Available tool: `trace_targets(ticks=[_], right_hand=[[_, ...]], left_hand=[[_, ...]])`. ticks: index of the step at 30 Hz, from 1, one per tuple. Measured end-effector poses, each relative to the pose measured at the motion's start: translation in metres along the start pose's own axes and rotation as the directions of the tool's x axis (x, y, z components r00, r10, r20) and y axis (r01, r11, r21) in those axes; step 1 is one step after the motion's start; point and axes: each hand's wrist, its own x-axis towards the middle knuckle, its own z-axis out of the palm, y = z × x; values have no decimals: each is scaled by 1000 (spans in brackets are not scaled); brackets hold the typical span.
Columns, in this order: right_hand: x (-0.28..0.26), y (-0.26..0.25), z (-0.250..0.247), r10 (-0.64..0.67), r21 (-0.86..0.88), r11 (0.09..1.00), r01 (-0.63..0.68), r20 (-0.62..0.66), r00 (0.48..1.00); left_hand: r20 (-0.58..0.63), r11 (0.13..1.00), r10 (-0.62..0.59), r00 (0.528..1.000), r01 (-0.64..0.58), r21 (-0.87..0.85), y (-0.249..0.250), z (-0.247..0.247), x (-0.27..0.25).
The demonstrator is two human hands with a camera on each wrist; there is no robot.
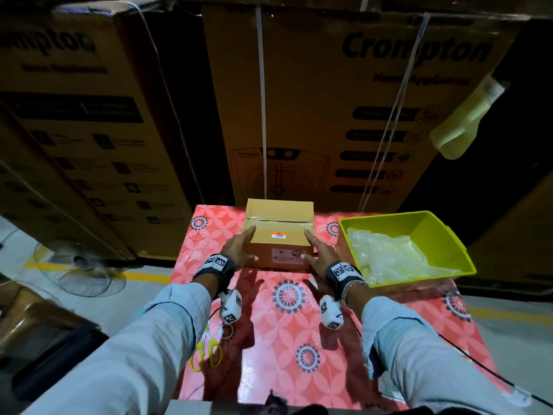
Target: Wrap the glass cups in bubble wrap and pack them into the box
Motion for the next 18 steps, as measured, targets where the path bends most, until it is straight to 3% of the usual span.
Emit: trace_targets(ticks=[9, 14, 18], right_hand=[[-24, 12, -4, -36, 92, 995, 29, 76, 996], [-47, 16, -2, -130, -22, 991, 131, 26, 991], [-62, -4, -26, -200, -156, 968, 194, -24, 979]], left_hand=[[-42, 992, -116, 992, 118, 34, 19, 11, -53], [-140, 958, -67, 988, 103, 269, 36, 9, -81], [-120, 920, 87, 989, -33, 392, 57, -4, -83]])
